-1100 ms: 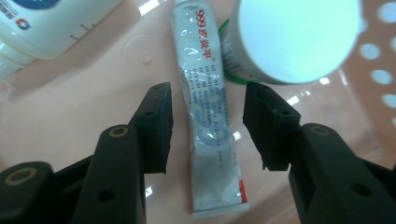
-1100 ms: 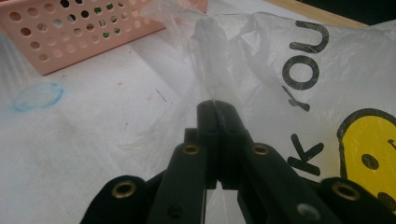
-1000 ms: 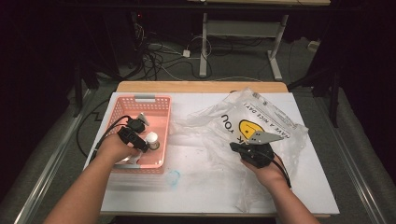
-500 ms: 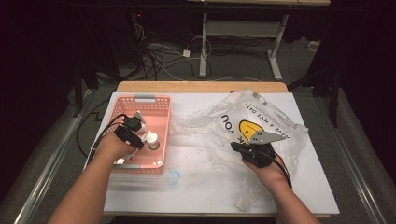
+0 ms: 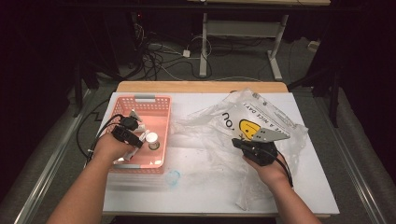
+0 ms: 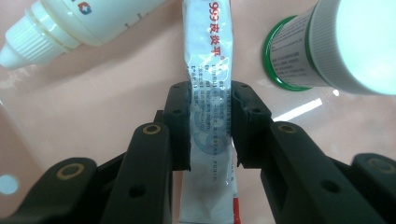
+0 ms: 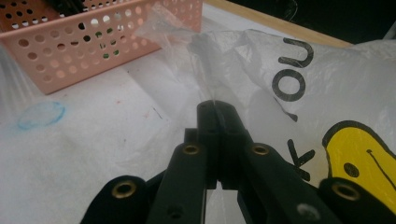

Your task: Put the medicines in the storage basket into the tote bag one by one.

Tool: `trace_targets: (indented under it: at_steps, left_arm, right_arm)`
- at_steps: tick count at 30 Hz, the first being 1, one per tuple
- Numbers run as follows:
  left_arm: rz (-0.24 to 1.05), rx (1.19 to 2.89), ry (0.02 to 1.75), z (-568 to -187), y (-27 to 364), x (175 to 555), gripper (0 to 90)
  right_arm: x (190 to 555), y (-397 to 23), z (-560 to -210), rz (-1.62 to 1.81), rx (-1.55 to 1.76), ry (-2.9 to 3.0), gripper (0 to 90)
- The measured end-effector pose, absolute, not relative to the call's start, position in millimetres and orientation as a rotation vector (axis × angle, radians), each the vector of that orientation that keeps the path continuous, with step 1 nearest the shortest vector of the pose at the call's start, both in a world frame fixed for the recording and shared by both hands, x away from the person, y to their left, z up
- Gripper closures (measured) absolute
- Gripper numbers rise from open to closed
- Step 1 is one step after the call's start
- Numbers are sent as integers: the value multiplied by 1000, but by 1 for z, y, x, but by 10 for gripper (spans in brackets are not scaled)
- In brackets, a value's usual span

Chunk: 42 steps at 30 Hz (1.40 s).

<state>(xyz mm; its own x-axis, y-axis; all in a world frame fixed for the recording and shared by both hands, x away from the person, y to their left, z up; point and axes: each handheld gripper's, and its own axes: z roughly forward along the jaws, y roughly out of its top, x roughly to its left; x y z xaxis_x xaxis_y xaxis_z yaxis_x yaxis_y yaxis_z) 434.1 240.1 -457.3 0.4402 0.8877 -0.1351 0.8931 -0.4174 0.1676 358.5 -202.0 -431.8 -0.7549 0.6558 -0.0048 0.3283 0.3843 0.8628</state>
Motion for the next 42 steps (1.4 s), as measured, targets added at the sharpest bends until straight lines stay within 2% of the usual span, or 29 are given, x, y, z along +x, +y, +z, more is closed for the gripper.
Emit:
trace_targets:
  at_steps: [18, 26, 42]
  left_arm:
    - [47, 2378, 1509, -438, 243, 420, 692]
    - [103, 2275, 1461, -420, 247, 404, 692]
    - [235, 2088, 1356, -419, 246, 368, 692]
  right_arm:
    - [358, -206, -424, 1395, 872, 2256, 900]
    - [358, -205, -422, 1399, 872, 2255, 900]
    - [351, -207, -422, 1397, 851, 2258, 900]
